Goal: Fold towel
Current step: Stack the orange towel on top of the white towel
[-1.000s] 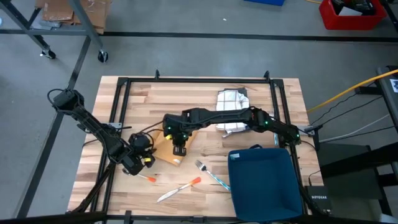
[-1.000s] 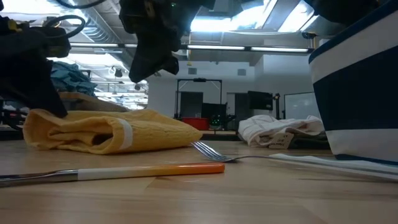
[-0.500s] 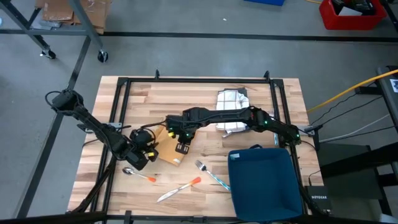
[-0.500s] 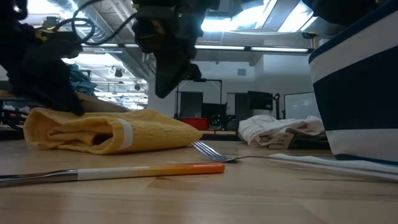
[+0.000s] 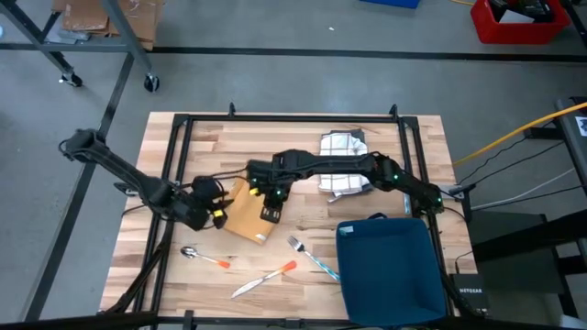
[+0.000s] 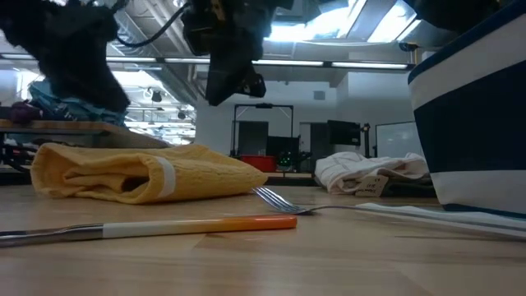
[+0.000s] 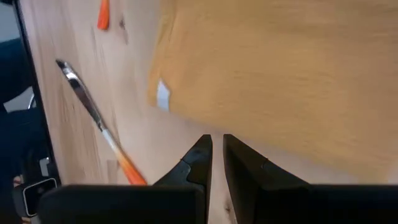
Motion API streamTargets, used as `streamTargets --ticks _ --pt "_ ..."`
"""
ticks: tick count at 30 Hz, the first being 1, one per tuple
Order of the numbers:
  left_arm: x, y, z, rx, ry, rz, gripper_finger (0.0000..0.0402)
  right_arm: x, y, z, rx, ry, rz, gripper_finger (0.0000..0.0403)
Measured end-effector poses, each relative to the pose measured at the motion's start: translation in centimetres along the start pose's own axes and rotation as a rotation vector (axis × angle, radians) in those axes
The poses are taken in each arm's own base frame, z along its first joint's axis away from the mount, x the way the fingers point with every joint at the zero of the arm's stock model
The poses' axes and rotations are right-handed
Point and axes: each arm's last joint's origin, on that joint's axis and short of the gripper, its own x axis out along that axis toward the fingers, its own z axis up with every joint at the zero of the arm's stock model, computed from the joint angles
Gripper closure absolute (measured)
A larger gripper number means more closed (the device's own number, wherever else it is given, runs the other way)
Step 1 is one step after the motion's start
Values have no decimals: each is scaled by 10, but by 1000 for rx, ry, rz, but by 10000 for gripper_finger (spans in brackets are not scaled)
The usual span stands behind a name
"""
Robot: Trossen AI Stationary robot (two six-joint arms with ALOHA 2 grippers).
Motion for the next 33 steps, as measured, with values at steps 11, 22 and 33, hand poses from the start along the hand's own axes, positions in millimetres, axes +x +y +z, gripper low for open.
streamTargets --ticks 11,22,33 --pt "-16 15 17 139 -77 -57 257 -11 -20 8 27 -67 -80 359" --pt "-9 18 12 142 -61 -19 256 -12 -17 19 -5 -187 -103 349" --pt "-8 20 13 188 -62 -5 256 -6 -7 16 15 -188 -118 229"
